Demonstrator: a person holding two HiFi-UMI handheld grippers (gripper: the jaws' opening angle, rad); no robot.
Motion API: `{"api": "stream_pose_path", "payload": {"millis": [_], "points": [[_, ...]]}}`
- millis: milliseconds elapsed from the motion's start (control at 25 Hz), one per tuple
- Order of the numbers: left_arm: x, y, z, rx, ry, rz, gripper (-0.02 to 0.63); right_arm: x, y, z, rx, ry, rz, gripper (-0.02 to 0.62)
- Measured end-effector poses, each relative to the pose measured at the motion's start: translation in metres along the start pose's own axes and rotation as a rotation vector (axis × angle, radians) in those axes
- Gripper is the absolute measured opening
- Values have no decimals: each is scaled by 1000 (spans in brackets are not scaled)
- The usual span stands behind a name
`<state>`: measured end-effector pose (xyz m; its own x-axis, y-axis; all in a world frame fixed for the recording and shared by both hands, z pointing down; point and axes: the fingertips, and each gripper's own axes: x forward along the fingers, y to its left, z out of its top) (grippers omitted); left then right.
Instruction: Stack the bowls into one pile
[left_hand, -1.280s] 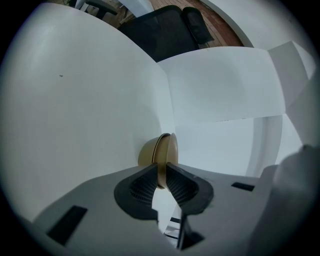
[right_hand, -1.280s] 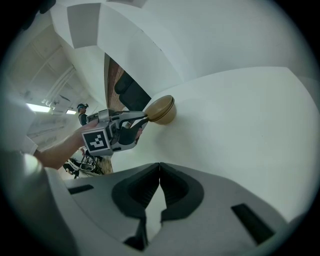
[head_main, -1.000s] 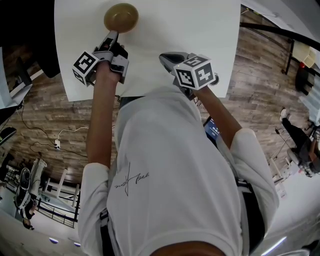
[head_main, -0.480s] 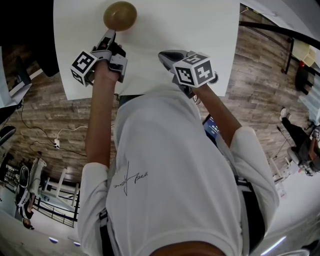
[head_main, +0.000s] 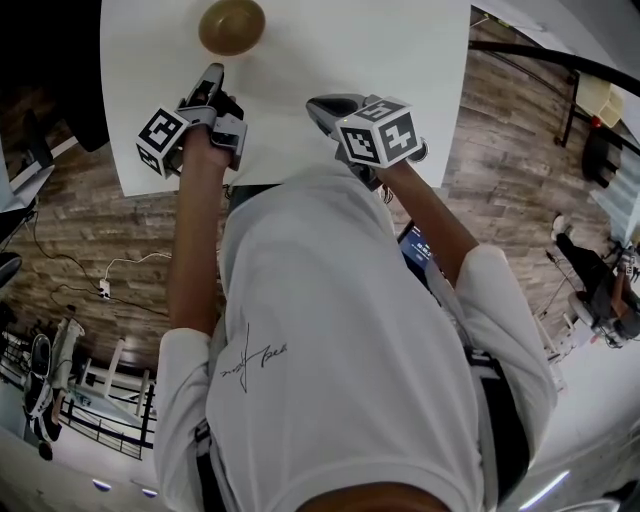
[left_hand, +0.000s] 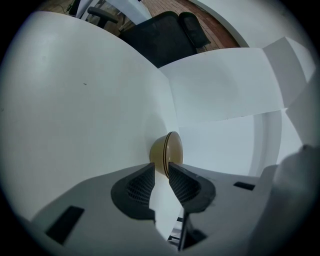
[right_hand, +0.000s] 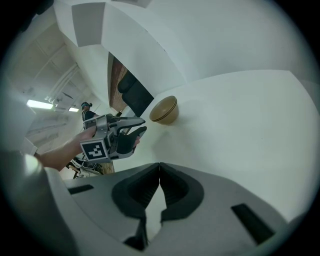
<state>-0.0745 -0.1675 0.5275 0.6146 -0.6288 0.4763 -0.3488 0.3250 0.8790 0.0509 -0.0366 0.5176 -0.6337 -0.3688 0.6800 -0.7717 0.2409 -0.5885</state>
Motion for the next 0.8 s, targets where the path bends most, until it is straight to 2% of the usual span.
{"api": "stream_pose_path", "payload": {"millis": [320,480,680,800], "points": [[-29,10,-15,43,8,-2,78,-2,12,0,-36,-9,0,11],[-41,11,-24,129,12,-11,78,-3,20,4,-66,-21,11,11],[-58,6,-35,235,1,-31,77,-10,29,8,-153,-42,-1,11],[-72,0,-36,308,-11,-37,57,-14,37,12,-195,-71,-7,11]]}}
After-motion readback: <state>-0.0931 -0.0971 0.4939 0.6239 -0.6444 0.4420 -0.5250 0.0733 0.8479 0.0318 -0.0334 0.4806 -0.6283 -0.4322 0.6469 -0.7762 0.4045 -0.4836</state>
